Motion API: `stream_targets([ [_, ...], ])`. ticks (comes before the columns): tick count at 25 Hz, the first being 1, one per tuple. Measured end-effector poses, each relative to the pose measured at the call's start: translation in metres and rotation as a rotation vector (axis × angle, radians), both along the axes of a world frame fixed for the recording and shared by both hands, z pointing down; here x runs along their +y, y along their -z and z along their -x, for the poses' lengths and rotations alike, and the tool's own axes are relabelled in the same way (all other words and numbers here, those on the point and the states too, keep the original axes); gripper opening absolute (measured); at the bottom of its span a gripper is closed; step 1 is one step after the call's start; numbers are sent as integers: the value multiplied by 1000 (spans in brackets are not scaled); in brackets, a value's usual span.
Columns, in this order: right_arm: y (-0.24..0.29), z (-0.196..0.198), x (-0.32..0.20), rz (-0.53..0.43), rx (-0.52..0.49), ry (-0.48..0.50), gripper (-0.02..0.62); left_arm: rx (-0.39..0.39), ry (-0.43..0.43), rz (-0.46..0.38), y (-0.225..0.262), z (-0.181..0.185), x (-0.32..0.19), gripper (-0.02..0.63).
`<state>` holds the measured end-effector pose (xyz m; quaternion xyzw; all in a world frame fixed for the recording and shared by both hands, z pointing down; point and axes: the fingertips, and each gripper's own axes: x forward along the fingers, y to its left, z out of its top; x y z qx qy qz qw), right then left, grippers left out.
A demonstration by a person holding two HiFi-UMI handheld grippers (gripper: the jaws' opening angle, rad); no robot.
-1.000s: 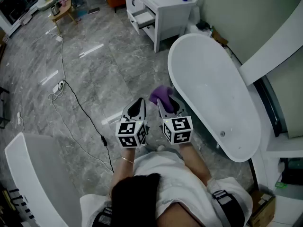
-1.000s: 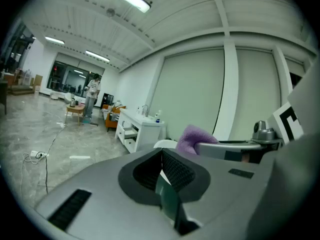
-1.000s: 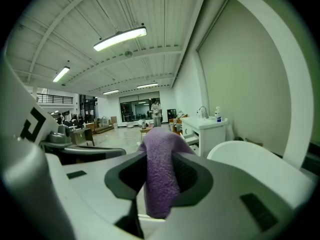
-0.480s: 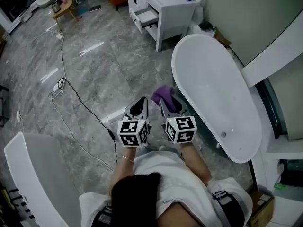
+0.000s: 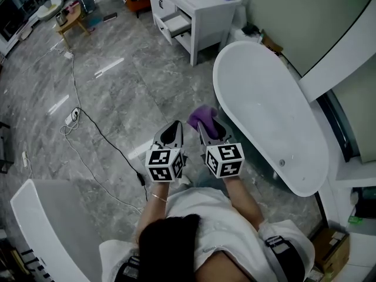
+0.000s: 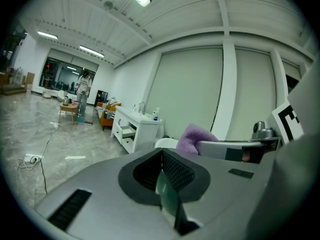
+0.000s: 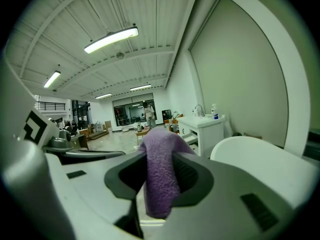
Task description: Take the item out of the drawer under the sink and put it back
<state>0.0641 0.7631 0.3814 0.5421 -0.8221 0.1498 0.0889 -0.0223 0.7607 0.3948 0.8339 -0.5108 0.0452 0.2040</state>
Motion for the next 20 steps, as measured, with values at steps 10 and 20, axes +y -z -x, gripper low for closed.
stream_targets([
  [10, -6, 9, -32, 5, -6, 19, 127, 12, -24, 1, -4, 0, -25, 5],
  [20, -21, -1, -123, 28, -9, 48, 127, 0, -19, 30, -19, -13, -108, 5],
])
